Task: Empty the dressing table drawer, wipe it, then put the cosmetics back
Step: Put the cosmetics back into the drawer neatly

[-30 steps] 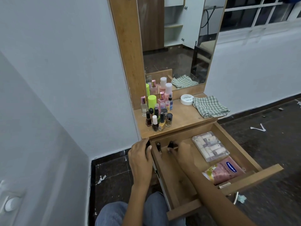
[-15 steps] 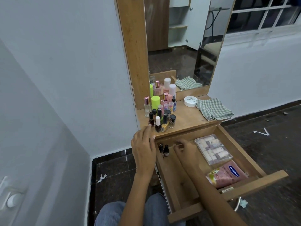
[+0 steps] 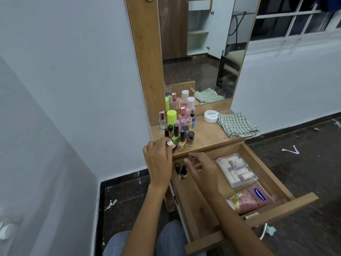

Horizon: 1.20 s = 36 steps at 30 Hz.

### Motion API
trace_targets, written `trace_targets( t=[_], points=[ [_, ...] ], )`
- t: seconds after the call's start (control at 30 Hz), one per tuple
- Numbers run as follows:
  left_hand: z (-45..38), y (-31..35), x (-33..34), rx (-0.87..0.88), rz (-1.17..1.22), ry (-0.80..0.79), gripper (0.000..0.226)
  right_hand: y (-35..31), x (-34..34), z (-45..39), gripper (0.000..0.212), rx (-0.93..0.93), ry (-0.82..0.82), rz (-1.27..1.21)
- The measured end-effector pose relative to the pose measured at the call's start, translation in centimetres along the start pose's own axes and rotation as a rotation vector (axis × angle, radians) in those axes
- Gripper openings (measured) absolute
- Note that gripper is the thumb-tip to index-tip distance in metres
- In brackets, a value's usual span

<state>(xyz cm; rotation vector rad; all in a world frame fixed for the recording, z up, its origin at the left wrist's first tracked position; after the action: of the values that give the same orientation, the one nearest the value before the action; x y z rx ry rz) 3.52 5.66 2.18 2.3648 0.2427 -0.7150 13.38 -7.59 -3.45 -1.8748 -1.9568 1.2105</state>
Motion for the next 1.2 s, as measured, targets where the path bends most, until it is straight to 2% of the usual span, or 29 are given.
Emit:
trace_targets(
  t=[0.13,0.3,0.4,0.47,0.57,0.63,0.73,0.93,1.07,1.2],
  points=[
    [2.2,1.0,-0.6,0.039,0.031,0.003,0.012,-1.4,0.8,-0.1,0.037,-0.084,-0.059,0.030],
    [4.1,2.5,0.6,0.082,0.074,-0.116,0.021,-1.3,0.9,0.2,0.019,-0.073,-0.100,0.059],
    [4.1,1.8,1.0,0.025,0.079,-0.157,0.034,1.8,0.2,0.4,0.018,0.143,-0.112,0.105],
    [4.0,0.9,0.8,-0.012,0.058,-0.150,0.033,4.1,-0.8,0.8,0.017,0.338,-0.094,0.159],
    [4.1,-0.4,0.5,-0.043,0.009,-0.146,0.030,6.3,-1.0,1.8,0.010,0.576,-0.200,0.271],
    [4.1,-1.1,0.5,-0.059,-0.020,-0.142,0.026,6.7,0.0,2.1,0.011,0.582,-0.328,0.353],
    [4.2,-1.4,0.5,-0.071,-0.047,-0.145,0.025,7.3,2.4,2.2,0.015,0.559,-0.459,0.347],
    [4.0,-1.9,0.5,-0.076,-0.059,-0.132,0.026,7.7,4.2,2.4,0.021,0.489,-0.521,0.347],
    [3.3,-1.9,0.6,-0.065,-0.060,-0.132,0.028,7.8,3.5,2.0,0.036,0.482,-0.480,0.342],
    [1.8,-1.6,1.1,-0.044,-0.089,-0.171,0.036,6.9,0.8,1.5,0.034,0.485,-0.225,0.267]
  ],
)
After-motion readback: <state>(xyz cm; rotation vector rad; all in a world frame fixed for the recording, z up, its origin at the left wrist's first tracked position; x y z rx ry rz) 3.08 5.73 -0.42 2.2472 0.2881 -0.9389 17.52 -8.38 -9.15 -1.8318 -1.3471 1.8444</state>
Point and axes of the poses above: each hand's wrist, its own z-axis away from the middle knuckle, its own x-axis out of the palm, y = z × x, the point moved 8 cm from there along -z, towards the middle knuckle, and after that the axes turned 2 degrees about -x, right-handed, at the moved point
